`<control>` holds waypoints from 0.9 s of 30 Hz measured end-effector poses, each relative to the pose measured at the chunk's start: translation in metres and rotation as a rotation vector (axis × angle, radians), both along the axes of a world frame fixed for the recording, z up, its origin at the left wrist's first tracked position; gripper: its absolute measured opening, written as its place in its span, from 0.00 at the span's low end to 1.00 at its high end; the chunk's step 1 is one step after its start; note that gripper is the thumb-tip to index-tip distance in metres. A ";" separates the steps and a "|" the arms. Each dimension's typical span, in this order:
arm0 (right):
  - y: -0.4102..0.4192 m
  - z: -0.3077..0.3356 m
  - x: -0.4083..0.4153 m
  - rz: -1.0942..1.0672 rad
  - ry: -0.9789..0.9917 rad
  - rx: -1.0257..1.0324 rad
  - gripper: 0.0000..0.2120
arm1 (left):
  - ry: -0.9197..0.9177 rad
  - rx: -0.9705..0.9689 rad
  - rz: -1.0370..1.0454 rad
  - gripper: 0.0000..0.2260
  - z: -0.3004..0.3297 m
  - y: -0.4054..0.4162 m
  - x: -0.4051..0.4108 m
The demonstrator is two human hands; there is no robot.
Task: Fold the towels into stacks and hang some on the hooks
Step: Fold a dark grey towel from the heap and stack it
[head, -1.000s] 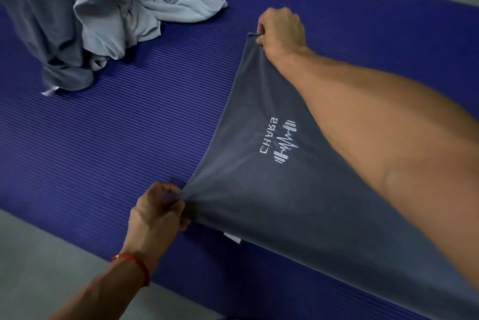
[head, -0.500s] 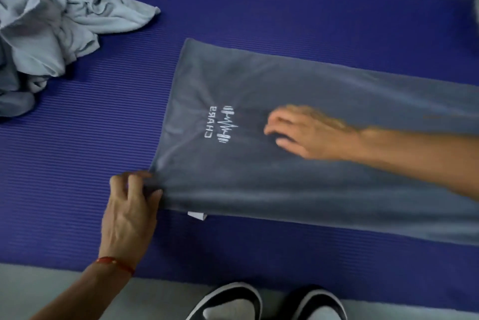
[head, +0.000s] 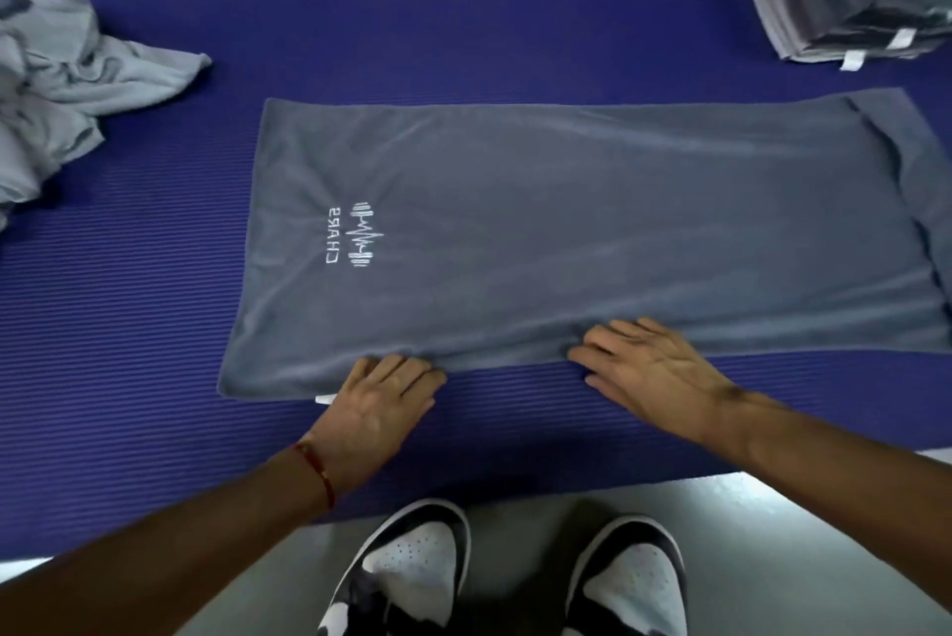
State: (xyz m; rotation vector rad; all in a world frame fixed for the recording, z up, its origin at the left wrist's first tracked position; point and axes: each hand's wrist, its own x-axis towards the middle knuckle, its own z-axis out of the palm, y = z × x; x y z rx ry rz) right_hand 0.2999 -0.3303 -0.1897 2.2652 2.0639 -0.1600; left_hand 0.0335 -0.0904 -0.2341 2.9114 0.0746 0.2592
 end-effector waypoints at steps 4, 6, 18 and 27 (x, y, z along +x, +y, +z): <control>0.016 -0.008 0.005 -0.084 0.012 0.048 0.11 | 0.028 -0.001 0.155 0.14 0.003 0.004 0.005; 0.026 -0.011 0.008 -0.072 0.010 0.088 0.10 | 0.036 -0.022 0.166 0.15 0.003 0.008 0.007; 0.037 -0.017 0.005 0.012 -0.049 0.183 0.06 | 0.057 -0.004 0.070 0.06 0.006 0.014 0.016; 0.010 -0.008 -0.002 0.019 -0.068 0.086 0.13 | 0.083 0.078 0.055 0.05 0.012 -0.002 -0.005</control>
